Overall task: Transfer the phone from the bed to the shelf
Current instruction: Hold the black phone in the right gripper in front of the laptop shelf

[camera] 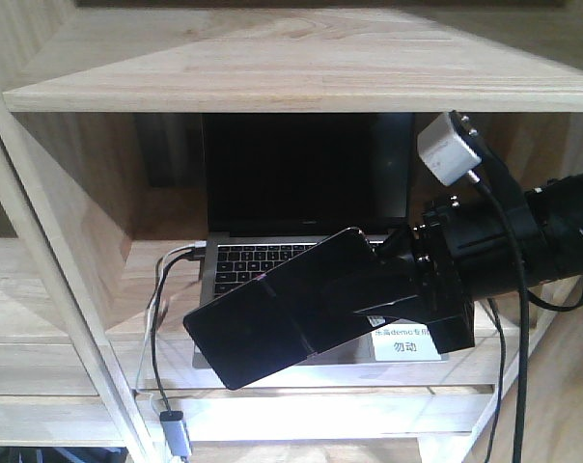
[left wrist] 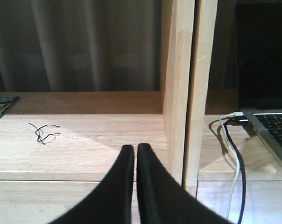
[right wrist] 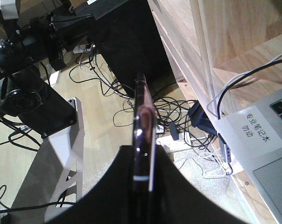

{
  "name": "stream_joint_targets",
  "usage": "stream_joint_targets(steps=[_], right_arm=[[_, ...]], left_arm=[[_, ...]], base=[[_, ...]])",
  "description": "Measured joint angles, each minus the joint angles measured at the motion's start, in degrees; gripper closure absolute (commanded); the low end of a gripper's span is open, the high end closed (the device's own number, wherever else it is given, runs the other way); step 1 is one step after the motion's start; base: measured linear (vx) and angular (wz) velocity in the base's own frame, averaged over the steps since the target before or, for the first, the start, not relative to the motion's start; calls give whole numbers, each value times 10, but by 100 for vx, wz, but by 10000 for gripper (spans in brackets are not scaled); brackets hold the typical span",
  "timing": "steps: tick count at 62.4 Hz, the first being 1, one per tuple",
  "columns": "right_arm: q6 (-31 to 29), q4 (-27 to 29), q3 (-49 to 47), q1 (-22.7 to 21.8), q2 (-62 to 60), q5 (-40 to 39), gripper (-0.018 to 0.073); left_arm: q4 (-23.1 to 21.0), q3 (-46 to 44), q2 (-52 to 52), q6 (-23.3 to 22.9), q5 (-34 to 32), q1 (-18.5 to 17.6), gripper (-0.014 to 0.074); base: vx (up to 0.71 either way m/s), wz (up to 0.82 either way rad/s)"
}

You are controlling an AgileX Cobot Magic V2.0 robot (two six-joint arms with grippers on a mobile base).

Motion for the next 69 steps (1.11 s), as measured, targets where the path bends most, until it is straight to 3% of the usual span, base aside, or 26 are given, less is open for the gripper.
stream_joint_targets(steps=[69], right_arm=[[0,0,0,0,0,0,561]], left_arm=[[0,0,0,0,0,0,595]], base=[[1,0]])
